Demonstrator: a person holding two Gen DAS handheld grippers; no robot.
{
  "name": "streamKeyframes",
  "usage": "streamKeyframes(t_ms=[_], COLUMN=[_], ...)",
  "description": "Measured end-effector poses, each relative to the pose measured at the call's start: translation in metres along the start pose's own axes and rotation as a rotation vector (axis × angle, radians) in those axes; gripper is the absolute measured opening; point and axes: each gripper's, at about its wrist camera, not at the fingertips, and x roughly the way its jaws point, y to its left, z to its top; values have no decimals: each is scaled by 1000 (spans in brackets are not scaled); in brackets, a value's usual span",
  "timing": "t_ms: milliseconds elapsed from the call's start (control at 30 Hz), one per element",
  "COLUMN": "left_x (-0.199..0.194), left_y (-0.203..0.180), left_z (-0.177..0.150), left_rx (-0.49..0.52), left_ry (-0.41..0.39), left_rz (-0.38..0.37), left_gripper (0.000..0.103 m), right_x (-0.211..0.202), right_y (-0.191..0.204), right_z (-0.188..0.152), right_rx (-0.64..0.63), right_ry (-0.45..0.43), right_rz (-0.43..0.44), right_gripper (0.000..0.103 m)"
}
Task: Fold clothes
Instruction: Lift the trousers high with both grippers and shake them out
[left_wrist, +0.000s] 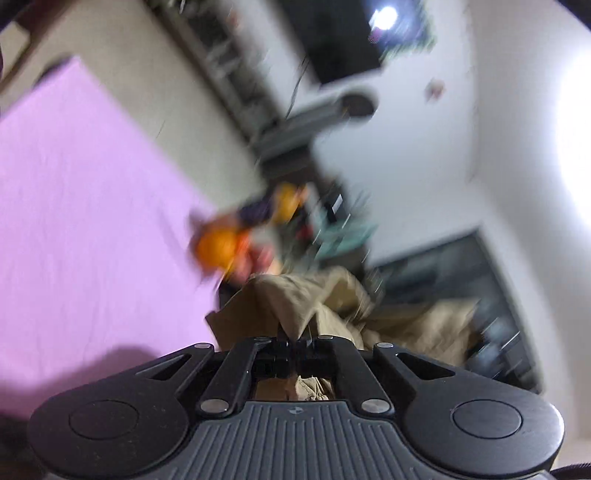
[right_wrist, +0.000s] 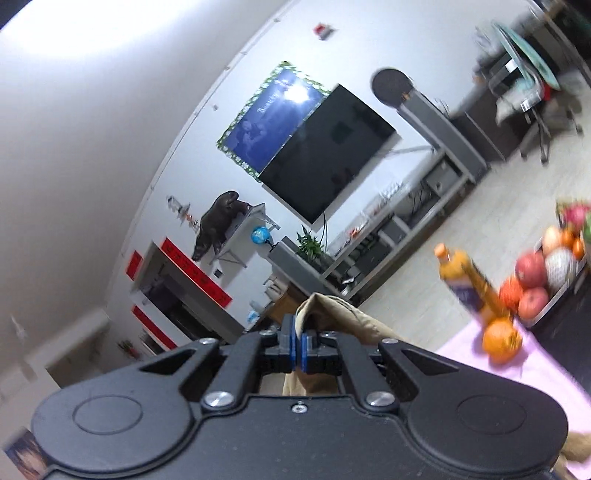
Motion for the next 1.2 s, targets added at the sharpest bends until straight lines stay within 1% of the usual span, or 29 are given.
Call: streamKeyframes(t_ms=[100,133,167,200,233,267,333,367,400,433,467,500,533,600,700,800,833,900,933,1000,1033,1067,1100,1200], left_x=[37,49,55,59,59,48,24,15,7,-2,-10,-18,-27,-33,-40,-29,-25,-10,-5,6,7,8,10,14], left_y=[16,21,26,31,35,42,52,53,54,55,56,57,58,63,67,95,109,137,150,171,177,183,188,204], left_z=[-12,-16,-18,-19,-18,-11,2,5,8,11,14,17,20,14,0,-9,-11,-18,-23,-33,-38,-43,-47,-59], left_rx=[18,24,21,18,2,-12,-33,-25,-16,-7,2,11,20,42,84,30,22,-2,-27,-43,-53,-51,-47,-36], left_ry=[97,128,127,122,105,81,18,-15,-49,-82,-115,-148,-182,-199,-189,-140,-118,-50,-28,-5,1,9,16,40], left_rz=[22,29,36,44,47,29,-23,-28,-30,-32,-33,-35,-37,6,135,273,339,454,491,544,570,589,606,658], left_gripper=[2,5,13,18,25,28,32,35,35,35,30,23,3,3,3,3,3,3,4,6,16,31,35,42], right_x=[27,36,45,54,63,69,75,77,78,79,82,86,91,101,114,123,124,126,125,119,117,115,115,101], right_y=[36,48,59,68,78,88,109,117,124,127,127,124,115,83,9,-79,-106,-152,-169,-190,-196,-202,-208,-219], right_z=[-5,-9,-13,-15,-18,-20,-19,-19,-19,-20,-22,-25,-30,-46,-88,-146,-166,-200,-215,-239,-248,-255,-261,-269], right_rx=[-139,-178,-202,-215,-228,-232,-238,-240,-242,-242,-241,-242,-241,-225,-158,-50,-2,93,124,159,166,166,160,174], right_ry=[73,94,110,120,131,139,142,143,144,152,167,191,223,304,447,600,639,691,699,707,710,715,720,718], right_rz=[-47,-54,-50,-37,-25,-5,68,106,143,159,159,142,102,2,-160,-319,-359,-422,-438,-442,-432,-426,-423,-400], right_gripper=[3,3,3,3,3,3,3,3,3,3,3,3,3,3,3,3,3,3,3,3,3,4,4,5])
